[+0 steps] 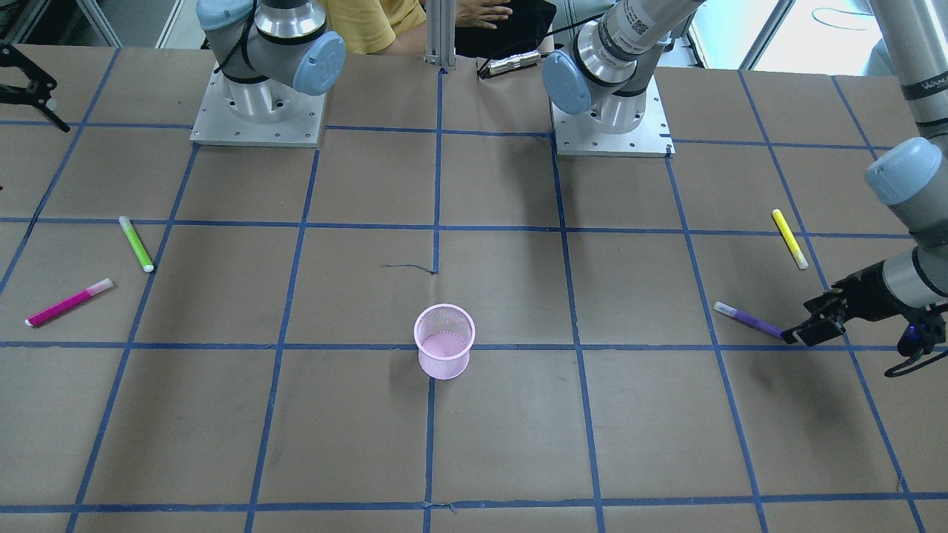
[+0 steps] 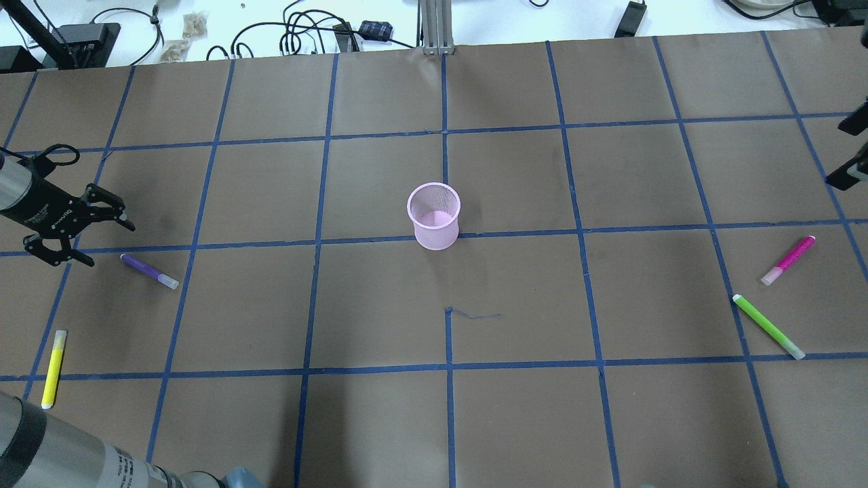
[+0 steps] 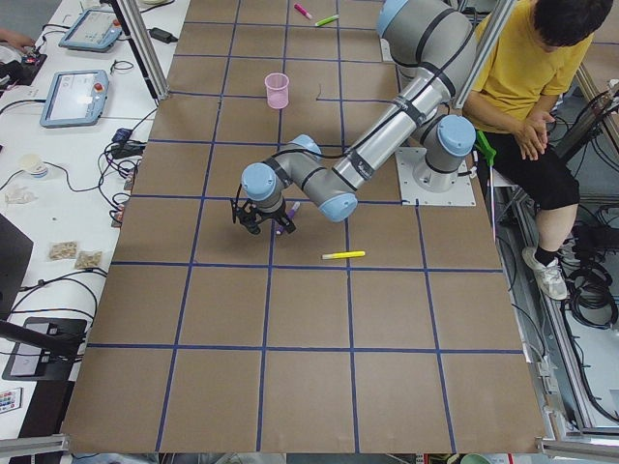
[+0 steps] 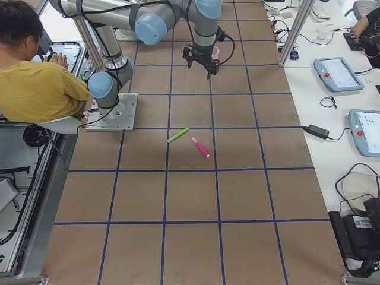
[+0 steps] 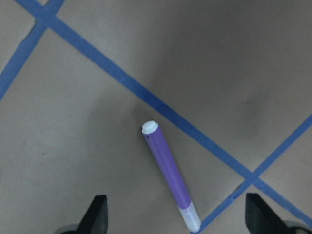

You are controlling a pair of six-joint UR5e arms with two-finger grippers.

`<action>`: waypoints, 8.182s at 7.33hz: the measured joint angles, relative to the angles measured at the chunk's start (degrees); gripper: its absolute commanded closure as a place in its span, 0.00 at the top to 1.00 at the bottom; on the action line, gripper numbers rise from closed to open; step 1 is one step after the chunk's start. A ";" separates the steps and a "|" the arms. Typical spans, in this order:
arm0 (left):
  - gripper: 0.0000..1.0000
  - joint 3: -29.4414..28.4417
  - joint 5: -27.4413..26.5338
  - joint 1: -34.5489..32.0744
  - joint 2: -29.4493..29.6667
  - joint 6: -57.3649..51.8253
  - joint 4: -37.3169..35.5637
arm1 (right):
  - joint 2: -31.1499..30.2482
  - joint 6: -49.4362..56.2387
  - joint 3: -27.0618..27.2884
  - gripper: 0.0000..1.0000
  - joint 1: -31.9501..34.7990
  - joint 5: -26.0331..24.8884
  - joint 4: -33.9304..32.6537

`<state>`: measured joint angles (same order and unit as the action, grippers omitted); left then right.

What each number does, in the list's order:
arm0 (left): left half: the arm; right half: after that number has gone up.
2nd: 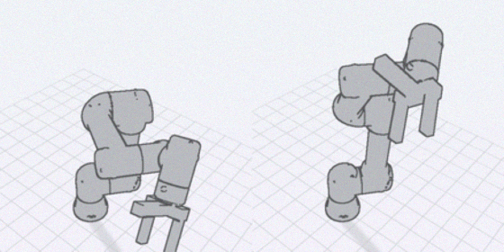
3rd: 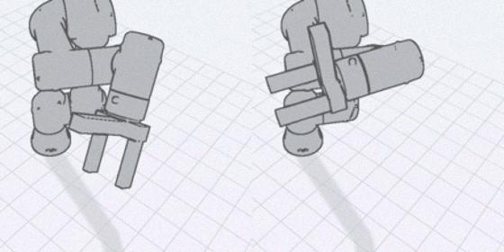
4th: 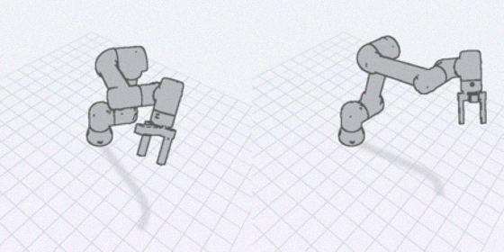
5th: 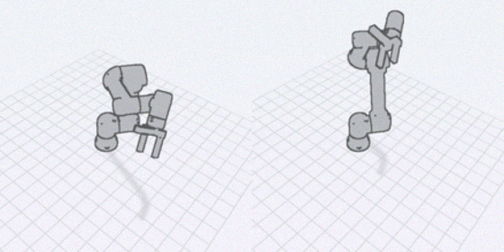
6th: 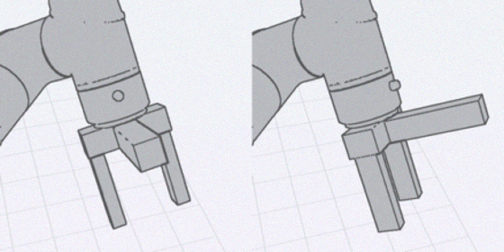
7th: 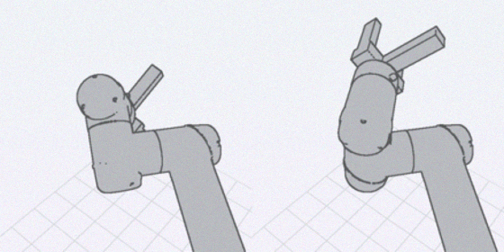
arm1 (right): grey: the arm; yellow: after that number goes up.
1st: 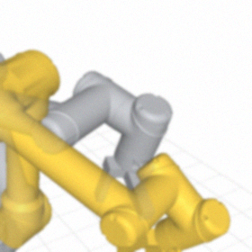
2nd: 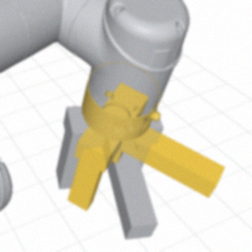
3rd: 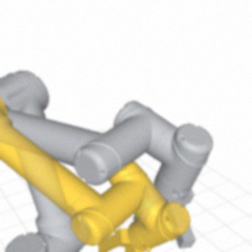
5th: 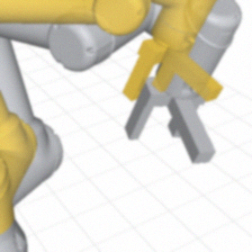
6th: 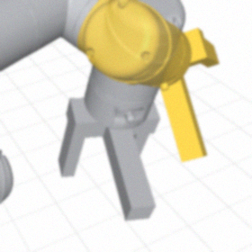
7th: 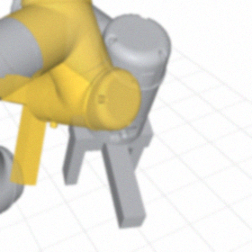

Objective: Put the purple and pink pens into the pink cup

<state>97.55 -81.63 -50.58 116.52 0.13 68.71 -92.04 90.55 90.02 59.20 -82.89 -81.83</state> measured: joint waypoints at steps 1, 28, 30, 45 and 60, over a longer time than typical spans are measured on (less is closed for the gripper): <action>0.78 0.29 0.25 0.27 1.27 0.50 -0.77 | 1.80 8.69 1.59 1.00 -3.24 0.72 -2.84; 0.04 -4.39 -0.14 -12.30 -14.08 7.58 5.20 | 19.11 54.94 2.78 0.04 -7.31 3.86 -12.32; 0.04 -4.39 0.02 -16.83 -17.60 7.79 4.93 | 12.60 42.56 3.64 0.05 0.03 4.05 -9.92; 0.04 -3.99 2.92 -24.21 -20.76 9.34 4.33 | 23.50 -45.15 -2.16 0.06 59.91 -28.66 -29.65; 0.04 -4.09 3.82 -30.75 -18.89 18.70 -4.41 | 22.92 -45.26 -5.99 0.73 55.47 -28.24 -25.12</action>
<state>93.45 -77.80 -81.34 97.63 18.83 64.30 -69.13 45.29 84.03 114.67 -111.13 -106.95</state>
